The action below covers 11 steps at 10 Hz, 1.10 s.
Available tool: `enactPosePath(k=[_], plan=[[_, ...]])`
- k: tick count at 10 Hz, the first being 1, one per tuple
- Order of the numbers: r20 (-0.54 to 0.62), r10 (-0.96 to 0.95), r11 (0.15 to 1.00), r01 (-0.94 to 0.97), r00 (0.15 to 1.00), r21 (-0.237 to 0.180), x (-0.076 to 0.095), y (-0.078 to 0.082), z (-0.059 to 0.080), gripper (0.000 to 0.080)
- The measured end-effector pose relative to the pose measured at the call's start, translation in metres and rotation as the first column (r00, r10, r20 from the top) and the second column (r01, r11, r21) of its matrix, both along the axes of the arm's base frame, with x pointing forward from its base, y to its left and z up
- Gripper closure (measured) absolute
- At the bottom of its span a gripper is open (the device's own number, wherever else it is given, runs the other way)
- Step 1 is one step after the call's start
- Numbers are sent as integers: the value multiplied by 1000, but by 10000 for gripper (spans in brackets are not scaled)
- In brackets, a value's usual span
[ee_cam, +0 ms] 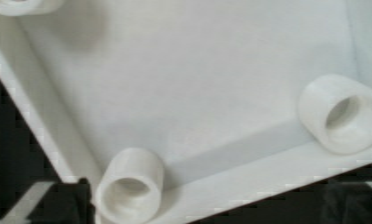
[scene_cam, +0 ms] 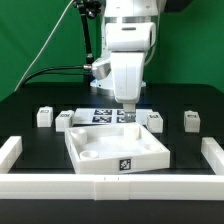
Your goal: Assemble one leg
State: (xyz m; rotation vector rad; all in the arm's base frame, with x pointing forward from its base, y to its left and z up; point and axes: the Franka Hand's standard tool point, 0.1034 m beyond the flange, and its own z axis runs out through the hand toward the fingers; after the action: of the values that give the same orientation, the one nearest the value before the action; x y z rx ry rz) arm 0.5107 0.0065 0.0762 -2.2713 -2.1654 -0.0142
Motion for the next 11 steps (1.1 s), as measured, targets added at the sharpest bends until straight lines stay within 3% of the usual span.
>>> enactPosePath(k=[2,7,11], plan=[[-9,133,990,-133,991,-54,-5,-5,-4,150],[-12,135,989,-136,991,-53,-7,-7,-5,150],[-61,262,964,-265,963,-31,-40,-20,-28,150]])
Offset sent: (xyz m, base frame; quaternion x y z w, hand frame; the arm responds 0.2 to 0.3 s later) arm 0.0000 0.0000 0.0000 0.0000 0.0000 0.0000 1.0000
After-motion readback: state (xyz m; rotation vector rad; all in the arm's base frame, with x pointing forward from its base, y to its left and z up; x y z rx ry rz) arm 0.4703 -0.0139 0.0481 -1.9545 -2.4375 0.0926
